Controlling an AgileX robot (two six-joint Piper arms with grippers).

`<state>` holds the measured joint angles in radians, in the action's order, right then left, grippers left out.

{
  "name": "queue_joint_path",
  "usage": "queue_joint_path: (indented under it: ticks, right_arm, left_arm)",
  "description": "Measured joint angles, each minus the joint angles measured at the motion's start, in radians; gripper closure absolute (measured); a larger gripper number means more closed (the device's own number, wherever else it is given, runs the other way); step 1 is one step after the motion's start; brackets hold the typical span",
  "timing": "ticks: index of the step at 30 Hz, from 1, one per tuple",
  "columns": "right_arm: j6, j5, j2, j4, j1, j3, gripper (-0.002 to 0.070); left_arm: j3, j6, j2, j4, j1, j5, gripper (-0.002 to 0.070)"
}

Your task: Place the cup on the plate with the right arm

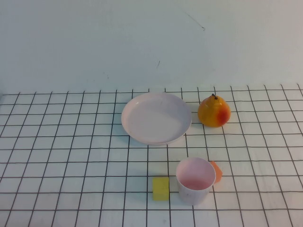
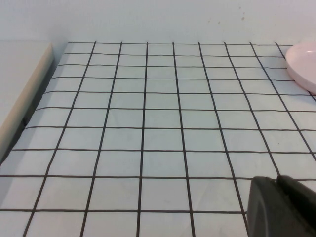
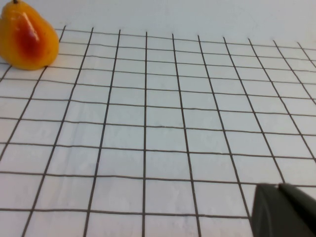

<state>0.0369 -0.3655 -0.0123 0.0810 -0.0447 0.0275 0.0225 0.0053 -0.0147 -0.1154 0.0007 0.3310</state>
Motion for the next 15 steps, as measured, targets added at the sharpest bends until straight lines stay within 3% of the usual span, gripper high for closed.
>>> queue_joint_path:
  ticks: [9,15]
  right_arm:
    - [0.0,0.057,0.0,0.0,0.0,0.0,0.0678]
    - [0.015,0.298,0.0,0.0,0.0,0.0,0.0678]
  left_arm:
    - [0.0,0.0,0.0,0.0,0.0,0.0,0.0677]
    - [0.0,0.0,0.0,0.0,0.0,0.0,0.0677]
